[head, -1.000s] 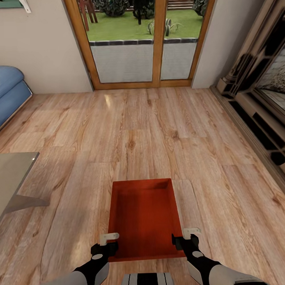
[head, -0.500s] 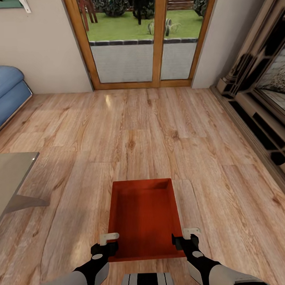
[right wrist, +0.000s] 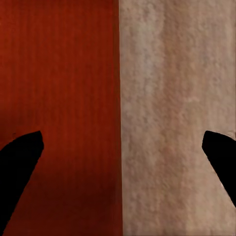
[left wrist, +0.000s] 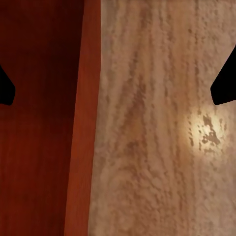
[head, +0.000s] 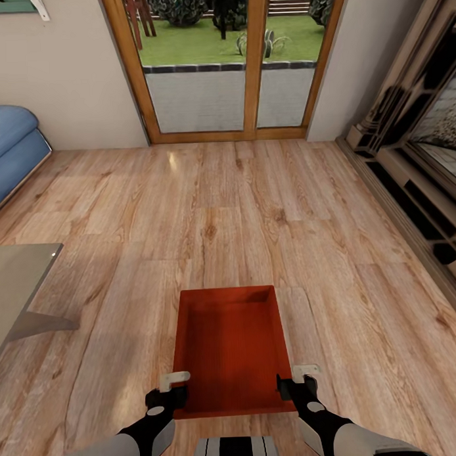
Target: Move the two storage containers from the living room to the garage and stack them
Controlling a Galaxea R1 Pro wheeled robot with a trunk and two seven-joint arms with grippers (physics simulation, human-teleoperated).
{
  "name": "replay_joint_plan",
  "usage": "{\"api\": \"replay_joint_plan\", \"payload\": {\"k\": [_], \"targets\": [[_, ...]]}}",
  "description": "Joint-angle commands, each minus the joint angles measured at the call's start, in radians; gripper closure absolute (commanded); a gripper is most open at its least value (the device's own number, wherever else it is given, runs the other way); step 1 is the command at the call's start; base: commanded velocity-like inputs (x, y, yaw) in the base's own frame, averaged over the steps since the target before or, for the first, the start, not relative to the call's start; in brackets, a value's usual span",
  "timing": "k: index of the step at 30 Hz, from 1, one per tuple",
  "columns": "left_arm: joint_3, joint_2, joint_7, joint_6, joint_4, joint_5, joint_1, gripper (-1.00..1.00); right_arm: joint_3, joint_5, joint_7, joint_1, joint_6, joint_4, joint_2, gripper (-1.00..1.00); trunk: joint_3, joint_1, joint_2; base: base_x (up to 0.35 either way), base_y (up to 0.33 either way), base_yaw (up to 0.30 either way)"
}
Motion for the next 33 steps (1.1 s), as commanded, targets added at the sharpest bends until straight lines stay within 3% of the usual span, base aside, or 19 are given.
{"api": "replay_joint_plan", "payload": {"k": [1, 19, 33], "targets": [[-0.009, -0.001, 0.004, -0.005, 0.002, 0.01, 0.0, 1.0, 0.0, 0.006, -0.006, -0.001, -0.001, 0.001, 0.0, 1.0, -0.001, 0.0, 0.0, 0.0, 0.0, 0.0], [-0.009, -0.007, 0.004, -0.008, 0.002, 0.01, 0.0, 1.0, -0.001, 0.007, -0.004, -0.001, -0.004, 0.001, 0.003, 1.0, -0.001, 0.0, 0.0, 0.0, 0.0, 0.0], [-0.008, -0.006, 0.004, -0.008, 0.002, 0.011, 0.0, 1.0, -0.001, 0.007, -0.004, -0.001, -0.006, 0.001, 0.005, 1.0, 0.043, -0.054, 0.098, 0.0, 0.0, 0.0]]}}
